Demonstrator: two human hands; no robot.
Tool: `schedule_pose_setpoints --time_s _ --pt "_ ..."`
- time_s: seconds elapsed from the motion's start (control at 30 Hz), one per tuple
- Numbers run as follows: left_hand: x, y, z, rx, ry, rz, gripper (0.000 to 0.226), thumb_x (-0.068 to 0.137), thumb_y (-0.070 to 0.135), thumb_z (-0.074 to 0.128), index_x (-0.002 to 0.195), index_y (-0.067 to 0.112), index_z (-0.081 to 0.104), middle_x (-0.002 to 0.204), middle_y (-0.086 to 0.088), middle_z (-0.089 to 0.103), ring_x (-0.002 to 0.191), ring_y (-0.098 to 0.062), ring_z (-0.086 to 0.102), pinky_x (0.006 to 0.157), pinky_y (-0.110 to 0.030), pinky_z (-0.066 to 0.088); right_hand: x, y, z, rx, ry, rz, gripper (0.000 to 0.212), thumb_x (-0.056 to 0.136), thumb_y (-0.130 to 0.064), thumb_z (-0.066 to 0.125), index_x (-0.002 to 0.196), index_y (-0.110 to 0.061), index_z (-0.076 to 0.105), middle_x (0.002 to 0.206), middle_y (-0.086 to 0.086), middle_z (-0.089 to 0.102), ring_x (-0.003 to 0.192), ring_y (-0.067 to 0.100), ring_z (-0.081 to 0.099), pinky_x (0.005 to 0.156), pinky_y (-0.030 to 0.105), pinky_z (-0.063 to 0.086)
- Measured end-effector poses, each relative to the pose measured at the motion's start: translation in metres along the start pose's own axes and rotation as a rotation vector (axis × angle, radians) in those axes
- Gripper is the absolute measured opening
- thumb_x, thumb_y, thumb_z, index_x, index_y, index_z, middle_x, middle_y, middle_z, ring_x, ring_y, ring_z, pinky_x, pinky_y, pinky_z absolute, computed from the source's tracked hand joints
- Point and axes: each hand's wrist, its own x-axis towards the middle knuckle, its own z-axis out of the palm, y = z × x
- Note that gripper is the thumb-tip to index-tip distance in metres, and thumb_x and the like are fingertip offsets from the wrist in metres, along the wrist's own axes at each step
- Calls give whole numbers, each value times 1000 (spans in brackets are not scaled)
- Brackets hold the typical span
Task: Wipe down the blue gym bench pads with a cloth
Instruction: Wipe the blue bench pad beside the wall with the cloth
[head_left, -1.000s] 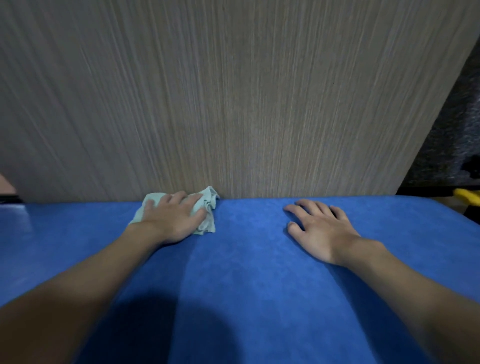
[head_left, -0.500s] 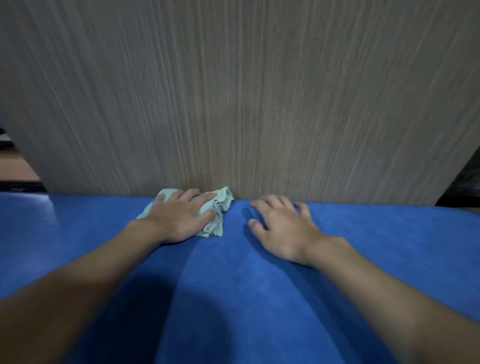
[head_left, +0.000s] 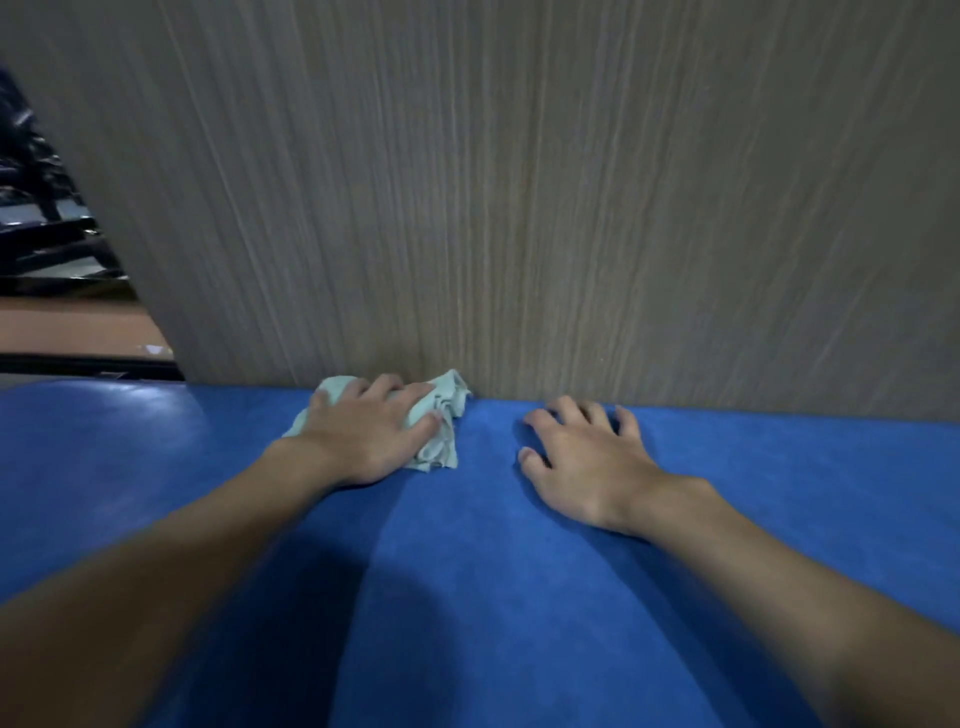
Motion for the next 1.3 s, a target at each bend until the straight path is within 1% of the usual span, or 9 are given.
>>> schedule_pose_setpoints --time_s 0.13,0.27,0.37,0.5,0.63,0.77,0.9,1.03,1.3 --pt "-1 -6 -5 17 -41 -59 63 90 69 15 148 46 25 153 11 30 142 -24 26 109 -60 22 10 -29 -3 129 -11 -63 47 100 -53 28 138 -31 46 146 -4 38 139 19 27 118 52 9" --pt "1 -2 -1 -14 -11 -9 61 92 69 14 148 47 25 153 13 30 143 -22 25 110 -61 19 22 -55 10 32 -6 -80 44 98 -56 29 131 -29 43 136 2 36 130 26 31 113 52 17" --pt "2 -28 -2 -27 -11 22 58 95 66 15 150 49 22 153 14 30 143 -17 25 114 -58 17 32 -63 11 37 31 -72 44 100 -55 23 125 -26 45 130 2 39 130 23 32 115 53 14" --pt "1 -50 -2 -19 -1 40 59 95 66 13 151 48 21 153 15 30 142 -14 26 115 -53 18 41 -83 13 69 -8 -111 51 99 -59 19 131 -27 43 135 2 36 135 22 28 117 53 10" --pt "-5 -89 -6 -19 -22 -30 75 82 74 1 150 50 19 150 16 31 141 -15 27 113 -52 21 42 -90 19 49 -56 -136 58 97 -62 15 141 -29 31 142 4 27 141 22 16 118 54 5" --pt "-3 -96 -4 11 -8 -118 58 95 65 15 150 48 20 154 13 28 143 -19 25 113 -58 18 43 -93 20 -7 -48 -122 54 98 -57 20 139 -25 33 139 4 28 139 24 20 117 54 7" --pt "-2 -91 -2 -18 3 -109 57 94 66 16 148 49 24 152 12 30 142 -21 26 111 -62 18 58 -124 20 133 1 -221 42 98 -38 32 137 -26 42 143 -4 35 137 19 26 118 50 9" --pt "-3 -110 -3 -16 12 -80 55 96 64 15 149 49 22 151 12 32 141 -18 27 112 -58 19 64 -143 29 76 5 -258 52 101 -50 20 150 -34 25 151 -4 26 141 19 20 118 54 7" --pt "-11 -189 -10 -38 17 -182 52 98 64 20 148 50 25 149 15 33 142 -12 25 115 -52 18 58 -137 29 73 -10 -252 53 100 -48 19 151 -36 22 155 -11 17 145 9 9 121 46 -2"
